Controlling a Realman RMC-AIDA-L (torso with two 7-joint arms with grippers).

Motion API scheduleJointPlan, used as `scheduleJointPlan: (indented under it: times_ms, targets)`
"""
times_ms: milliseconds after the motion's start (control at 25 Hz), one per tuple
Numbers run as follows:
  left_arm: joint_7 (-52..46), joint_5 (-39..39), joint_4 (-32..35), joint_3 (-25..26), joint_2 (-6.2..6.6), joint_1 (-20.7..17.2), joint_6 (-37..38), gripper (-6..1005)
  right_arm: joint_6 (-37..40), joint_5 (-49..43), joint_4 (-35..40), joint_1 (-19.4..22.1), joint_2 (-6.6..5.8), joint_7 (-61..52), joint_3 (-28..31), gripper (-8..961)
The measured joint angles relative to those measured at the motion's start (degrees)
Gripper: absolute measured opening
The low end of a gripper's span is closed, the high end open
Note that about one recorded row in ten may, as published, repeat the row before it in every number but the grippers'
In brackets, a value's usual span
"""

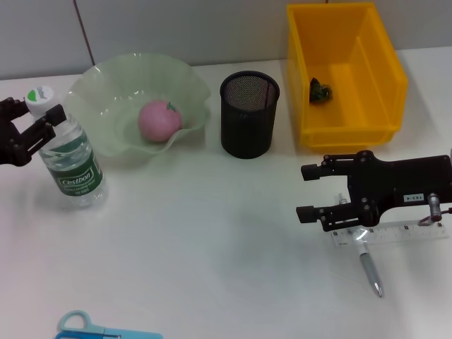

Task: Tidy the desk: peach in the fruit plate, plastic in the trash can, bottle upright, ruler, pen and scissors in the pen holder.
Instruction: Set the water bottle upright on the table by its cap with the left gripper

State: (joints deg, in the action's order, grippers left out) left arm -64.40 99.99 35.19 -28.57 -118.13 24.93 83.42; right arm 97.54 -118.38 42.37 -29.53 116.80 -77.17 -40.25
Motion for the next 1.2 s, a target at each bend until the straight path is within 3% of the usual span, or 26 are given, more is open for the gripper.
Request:
scheduleJointPlan:
  times_ms: [1200]
  targets:
    - [4.0, -1.6, -3.2, -0.2, -0.18, 0.1, -1.7, 485, 0.0, 0.0, 0.0, -0.1, -0.18, -0.2, 0.0, 801]
